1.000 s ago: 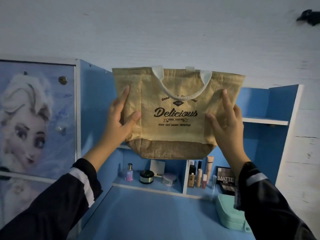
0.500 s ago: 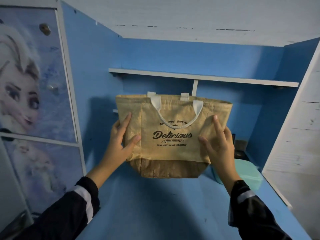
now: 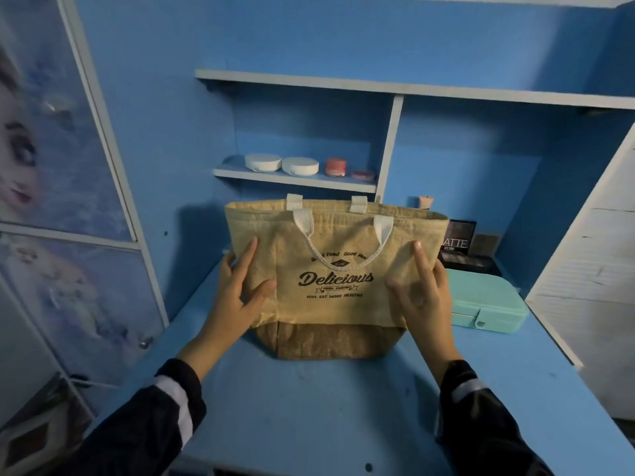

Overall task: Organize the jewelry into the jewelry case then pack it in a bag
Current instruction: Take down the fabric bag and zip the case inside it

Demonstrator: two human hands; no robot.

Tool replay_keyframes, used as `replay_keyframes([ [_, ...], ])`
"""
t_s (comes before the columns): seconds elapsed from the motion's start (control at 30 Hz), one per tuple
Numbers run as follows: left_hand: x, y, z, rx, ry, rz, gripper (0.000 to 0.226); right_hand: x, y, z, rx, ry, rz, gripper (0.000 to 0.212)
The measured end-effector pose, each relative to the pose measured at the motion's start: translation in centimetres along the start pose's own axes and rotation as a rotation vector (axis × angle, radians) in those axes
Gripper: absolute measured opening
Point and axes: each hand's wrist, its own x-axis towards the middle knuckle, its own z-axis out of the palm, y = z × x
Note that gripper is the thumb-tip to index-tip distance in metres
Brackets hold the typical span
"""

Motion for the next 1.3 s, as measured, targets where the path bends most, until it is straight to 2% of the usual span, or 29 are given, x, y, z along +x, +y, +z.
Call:
replay_keyframes([
  [0.27, -0.8, 0.6, 0.0, -0.036, -0.011, -0.089, 0.077, -1.1, 0.3, -0.3, 0.027, -0.044, 0.034, 0.078],
  [0.43, 0.4, 1.7, -0.9, -0.141, 0.006, -0.086, 0.073, 0.2, 0.0, -1.6, 0.087, 0.015, 0.012, 0.069],
  [0.6, 3.1, 3.4, -2.1, -0.214, 0.060, -0.131, 0.063, 2.5, -1.2, -2.9, 0.237, 0.044, 0.146, 0.056],
  [0.8, 5.4, 5.2, -2.1, -0.274, 0.097, -0.263, 0.056, 4.7, -3.2, -4.1, 0.304, -0.015, 0.233, 0.039],
  [1.0, 5.2, 6.2, -1.9, -0.310, 0.137, -0.237, 0.043, 5.0, -4.6, -4.1, 0.369, 0.046, 0.311, 0.035],
  [1.13, 5.7, 8.1, -2.7, -0.341, 0.201, -0.157, 0.031, 5.9, -6.5, -5.0, 0.459, 0.116, 0.269, 0.032],
  [1.2, 5.1, 8.3, -2.8, -0.331, 0.244, -0.086, 0.034, 5.5, -6.8, -5.5, 0.511, 0.139, 0.234, 0.030],
  [1.3, 3.4, 7.3, -2.8, -0.367, 0.254, -0.085, 0.041, 3.9, -5.7, -5.4, 0.544, 0.101, 0.216, 0.029],
])
